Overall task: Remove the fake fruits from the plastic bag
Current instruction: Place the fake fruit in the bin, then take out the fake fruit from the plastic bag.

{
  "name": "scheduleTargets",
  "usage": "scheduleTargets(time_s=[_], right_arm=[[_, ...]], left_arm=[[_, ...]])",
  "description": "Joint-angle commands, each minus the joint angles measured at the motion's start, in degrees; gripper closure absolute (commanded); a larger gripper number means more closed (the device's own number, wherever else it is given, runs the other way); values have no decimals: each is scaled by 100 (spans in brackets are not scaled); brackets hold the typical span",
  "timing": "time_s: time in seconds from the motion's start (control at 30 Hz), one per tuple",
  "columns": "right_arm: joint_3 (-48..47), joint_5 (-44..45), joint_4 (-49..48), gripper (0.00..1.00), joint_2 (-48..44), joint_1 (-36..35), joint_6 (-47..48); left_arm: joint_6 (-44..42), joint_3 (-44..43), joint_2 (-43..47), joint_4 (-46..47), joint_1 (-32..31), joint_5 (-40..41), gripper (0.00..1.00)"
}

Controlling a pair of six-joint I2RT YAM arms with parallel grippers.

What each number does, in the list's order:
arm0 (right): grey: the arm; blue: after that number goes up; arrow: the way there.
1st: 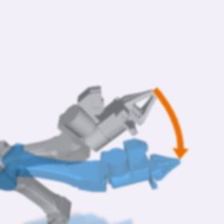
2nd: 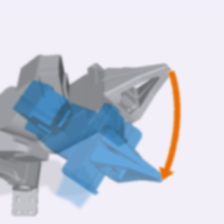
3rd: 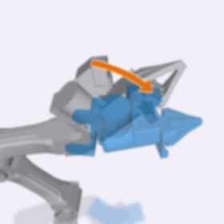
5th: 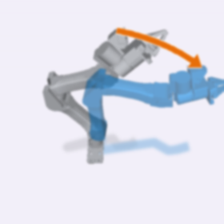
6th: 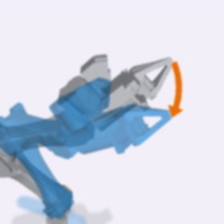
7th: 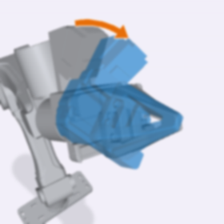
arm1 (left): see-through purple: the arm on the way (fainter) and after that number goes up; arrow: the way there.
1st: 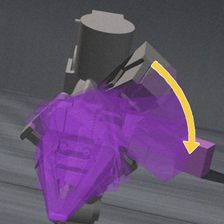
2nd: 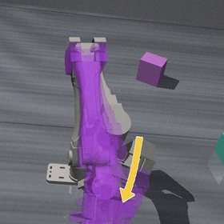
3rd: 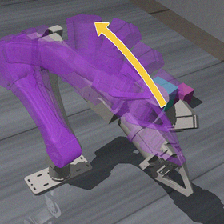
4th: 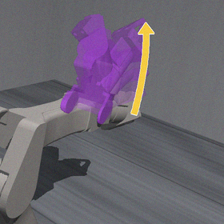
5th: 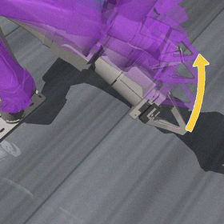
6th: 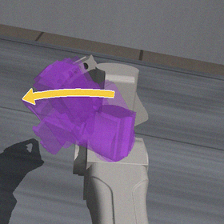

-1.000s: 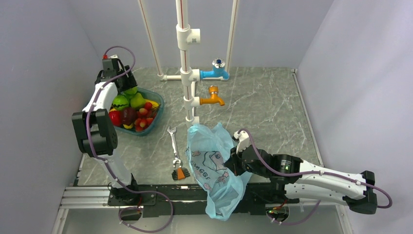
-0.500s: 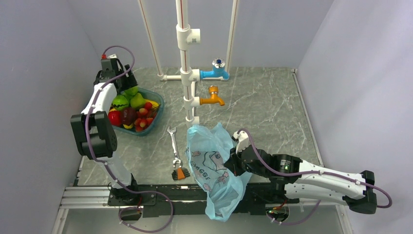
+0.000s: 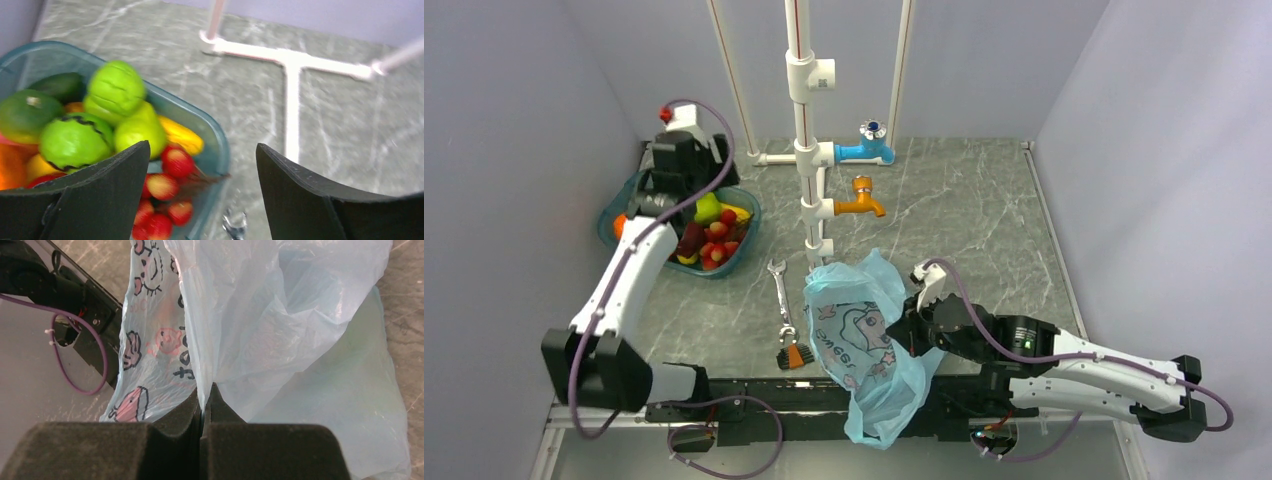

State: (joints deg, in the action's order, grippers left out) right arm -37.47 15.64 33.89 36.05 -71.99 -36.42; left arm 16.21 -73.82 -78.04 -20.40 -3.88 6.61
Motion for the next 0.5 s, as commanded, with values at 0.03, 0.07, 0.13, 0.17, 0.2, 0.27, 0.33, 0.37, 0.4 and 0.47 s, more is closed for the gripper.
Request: scheduleTargets(time_s=[0.03,0.07,0.13,0.17,0.2,0.27,0.33,0.37,0.4,0.47], right_arm=[[-268,209,110,100,-214,-22,148],[-237,213,103,100,-255,-20,159],[-158,242,63,100,-319,-16,166],[-122,247,44,100,-333,-13,170],[-94,247,26,100,-327,-17,171],[-54,203,-38,100,-300,-17,184],[-28,150,-110,100,-254,-18,212],[-24,124,-135,100,-230,-17,226],[-28,108,-159,100,-208,-17,243],[-47,110,-172,100,-170,-18,250]], left_arm=[[325,1413,1390,62,-677,153,18],[478,1802,1739,111,-705,32,18],[798,2584,2519,163,-732,-331,18],[917,2953,2883,193,-759,-535,17],[1052,3323,3249,223,-796,-705,17],[1386,3999,3852,306,-835,-1083,16],[1668,4556,4311,426,-842,-1585,16],[1820,4771,4499,412,-855,-1818,16],[1977,4970,4653,419,-878,-1976,16],[2323,5327,4972,504,-980,-2195,16]])
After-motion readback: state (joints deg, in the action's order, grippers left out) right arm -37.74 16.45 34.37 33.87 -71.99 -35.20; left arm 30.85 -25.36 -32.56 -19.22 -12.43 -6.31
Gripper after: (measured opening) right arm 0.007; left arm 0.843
